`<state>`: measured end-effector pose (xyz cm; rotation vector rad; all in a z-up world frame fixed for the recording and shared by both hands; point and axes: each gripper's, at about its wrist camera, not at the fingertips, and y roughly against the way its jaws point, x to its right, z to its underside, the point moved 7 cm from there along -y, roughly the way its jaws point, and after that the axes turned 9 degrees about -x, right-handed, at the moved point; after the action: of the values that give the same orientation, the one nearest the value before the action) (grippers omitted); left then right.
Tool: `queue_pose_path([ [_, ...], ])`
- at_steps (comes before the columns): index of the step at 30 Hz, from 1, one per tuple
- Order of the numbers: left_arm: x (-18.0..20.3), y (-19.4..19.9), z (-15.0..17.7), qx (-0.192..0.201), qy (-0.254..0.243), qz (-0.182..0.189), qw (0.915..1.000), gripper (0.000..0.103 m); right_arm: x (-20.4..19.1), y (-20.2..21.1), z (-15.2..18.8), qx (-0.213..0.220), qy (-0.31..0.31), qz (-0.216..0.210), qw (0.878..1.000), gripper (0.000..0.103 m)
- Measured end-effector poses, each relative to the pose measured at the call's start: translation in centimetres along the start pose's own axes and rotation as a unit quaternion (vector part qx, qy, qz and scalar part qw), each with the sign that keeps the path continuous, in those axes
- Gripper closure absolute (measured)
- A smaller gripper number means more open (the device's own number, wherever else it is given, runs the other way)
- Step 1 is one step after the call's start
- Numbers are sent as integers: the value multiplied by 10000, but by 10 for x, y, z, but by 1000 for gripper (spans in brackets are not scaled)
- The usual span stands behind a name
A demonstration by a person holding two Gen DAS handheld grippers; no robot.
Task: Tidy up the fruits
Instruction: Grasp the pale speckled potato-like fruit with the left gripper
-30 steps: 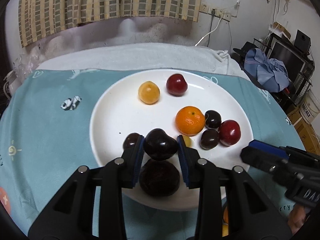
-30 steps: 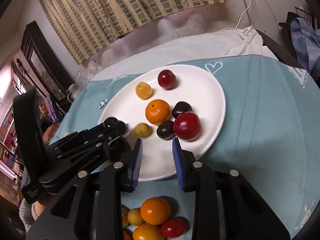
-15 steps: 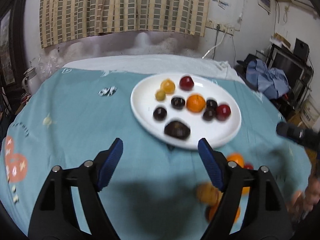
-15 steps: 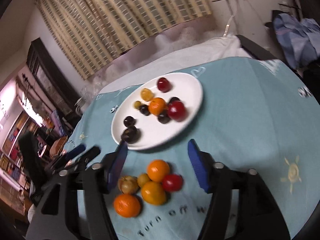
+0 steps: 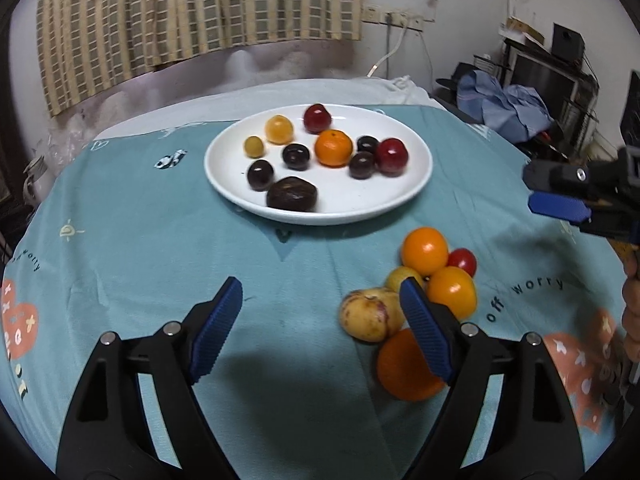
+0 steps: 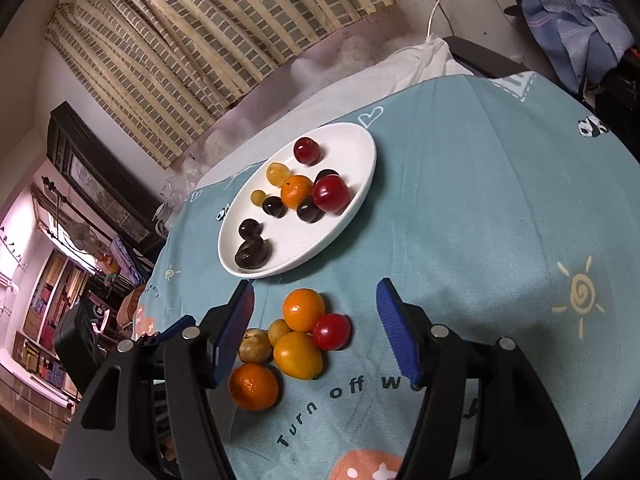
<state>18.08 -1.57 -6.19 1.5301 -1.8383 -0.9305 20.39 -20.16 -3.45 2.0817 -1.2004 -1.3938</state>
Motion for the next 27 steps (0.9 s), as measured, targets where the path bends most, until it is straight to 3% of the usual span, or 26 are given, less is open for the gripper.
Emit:
queue_pose_path([
  [4,3,-12,2,-164,-95,-84,9998,19,1,-1,2,-56,-37,-10,10000,39],
  [9,-8,-13,1,-139,-71,-194,9997,8,1,-2,3,-81,-6,16,10000,39],
  [13,-50,-3,-2,-64,463,-594,9971,9,3,-2,2,-73,-59,8,10000,39],
  [18,-70,9,-5,93,738,-528,9958,9,2,0,2,-51,-43,-2,10000,39],
  [24,-37,3,-4,128,186,-571,9981,10,2,0,2,-71,-47,21,10000,39],
  [27,-18,-6,-2,98,-221,-768,9968,10,2,-1,2,-75,-42,33,10000,39],
])
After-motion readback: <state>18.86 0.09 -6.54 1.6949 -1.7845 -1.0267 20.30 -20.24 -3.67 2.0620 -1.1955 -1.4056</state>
